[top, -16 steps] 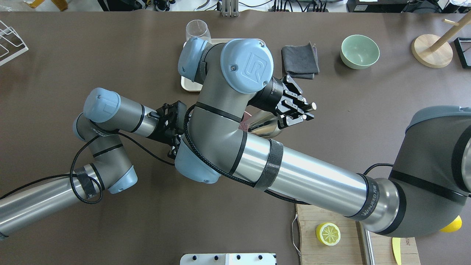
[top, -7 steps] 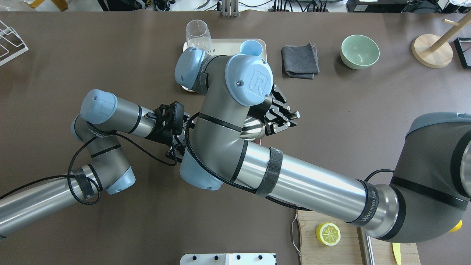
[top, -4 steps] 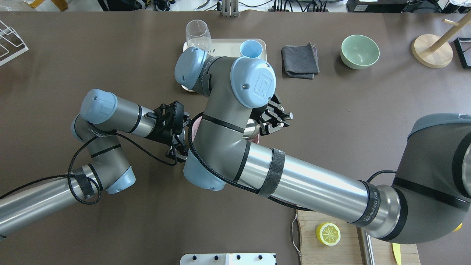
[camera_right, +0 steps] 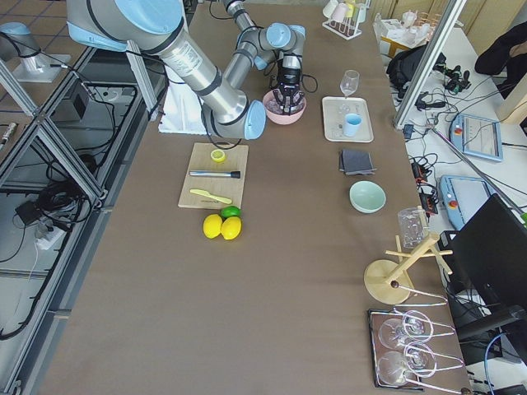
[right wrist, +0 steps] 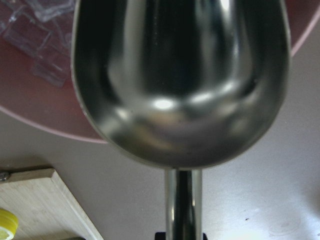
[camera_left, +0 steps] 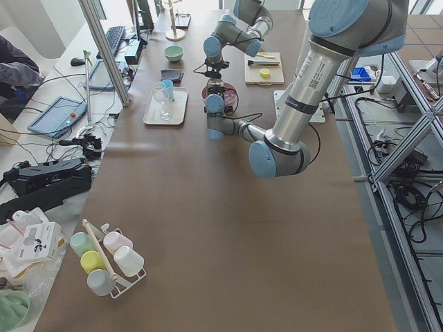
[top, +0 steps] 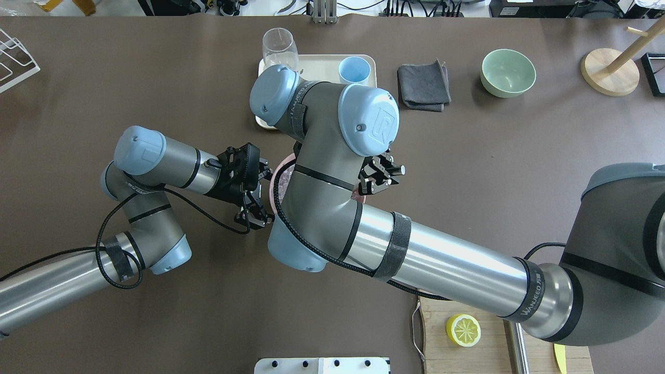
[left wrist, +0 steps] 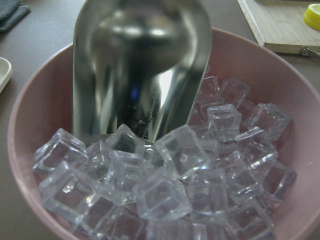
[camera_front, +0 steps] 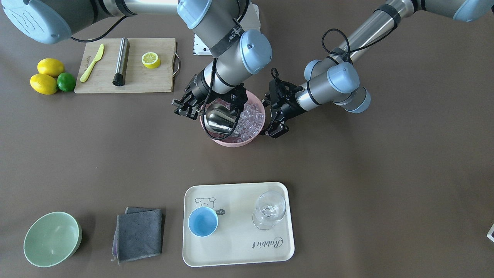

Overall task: Put ice in cup with scoop
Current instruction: 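Drag the scoop through the ice and lift it out with the right gripper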

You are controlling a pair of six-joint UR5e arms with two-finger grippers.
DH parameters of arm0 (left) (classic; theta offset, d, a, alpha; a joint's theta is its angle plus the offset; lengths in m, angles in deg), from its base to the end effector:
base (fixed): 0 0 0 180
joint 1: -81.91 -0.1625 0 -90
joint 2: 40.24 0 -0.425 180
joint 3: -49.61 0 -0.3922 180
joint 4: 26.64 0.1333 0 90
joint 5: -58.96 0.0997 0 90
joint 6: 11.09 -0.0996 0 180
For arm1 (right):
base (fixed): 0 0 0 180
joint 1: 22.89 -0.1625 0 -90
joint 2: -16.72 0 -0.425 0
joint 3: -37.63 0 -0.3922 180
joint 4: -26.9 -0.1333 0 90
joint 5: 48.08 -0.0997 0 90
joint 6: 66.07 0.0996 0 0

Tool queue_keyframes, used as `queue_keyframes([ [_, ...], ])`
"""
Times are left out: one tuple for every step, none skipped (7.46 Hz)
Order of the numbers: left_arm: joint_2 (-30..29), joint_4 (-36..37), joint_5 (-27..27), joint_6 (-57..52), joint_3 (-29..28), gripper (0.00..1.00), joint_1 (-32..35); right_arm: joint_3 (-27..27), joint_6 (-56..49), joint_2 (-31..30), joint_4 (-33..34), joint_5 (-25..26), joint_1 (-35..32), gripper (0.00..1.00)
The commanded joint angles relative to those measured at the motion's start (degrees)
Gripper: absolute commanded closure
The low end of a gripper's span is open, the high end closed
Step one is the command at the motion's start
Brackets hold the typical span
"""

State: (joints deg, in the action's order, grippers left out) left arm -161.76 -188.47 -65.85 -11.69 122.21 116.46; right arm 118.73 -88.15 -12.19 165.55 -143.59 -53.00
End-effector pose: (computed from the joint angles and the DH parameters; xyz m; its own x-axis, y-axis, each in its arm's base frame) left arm 0.5259 -0.4549 0.3354 -0.0040 0.9995 -0.0299 -0.0581 0.0296 0.9979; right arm -0.5591 -0.4673 0.1509 0.1334 -0.9889 0.0656 0.9859 0.1392 0.0932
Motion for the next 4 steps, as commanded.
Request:
queue_keyframes([
  [0.06,0.02,0.00,-0.02,0.00,0.02,-0.01,1.07,5.02,-2.63,-7.48,-4.22,-0.04,1.00],
  [0.06,0.02,-0.08,-0.02,0.00,0.02,-0.01,1.95,5.28,-3.51,-8.56,-5.12,-0.04,1.00],
  [0.06,0.02,-0.08,-0.11,0.00,0.02,-0.01,3.70,5.37,-4.74,-9.70,-5.22,-0.04,1.00],
  [0.06,0.02,-0.08,-0.11,0.00,0.02,-0.01,5.37,5.37,-5.88,-9.80,-5.22,-0.04,1.00],
])
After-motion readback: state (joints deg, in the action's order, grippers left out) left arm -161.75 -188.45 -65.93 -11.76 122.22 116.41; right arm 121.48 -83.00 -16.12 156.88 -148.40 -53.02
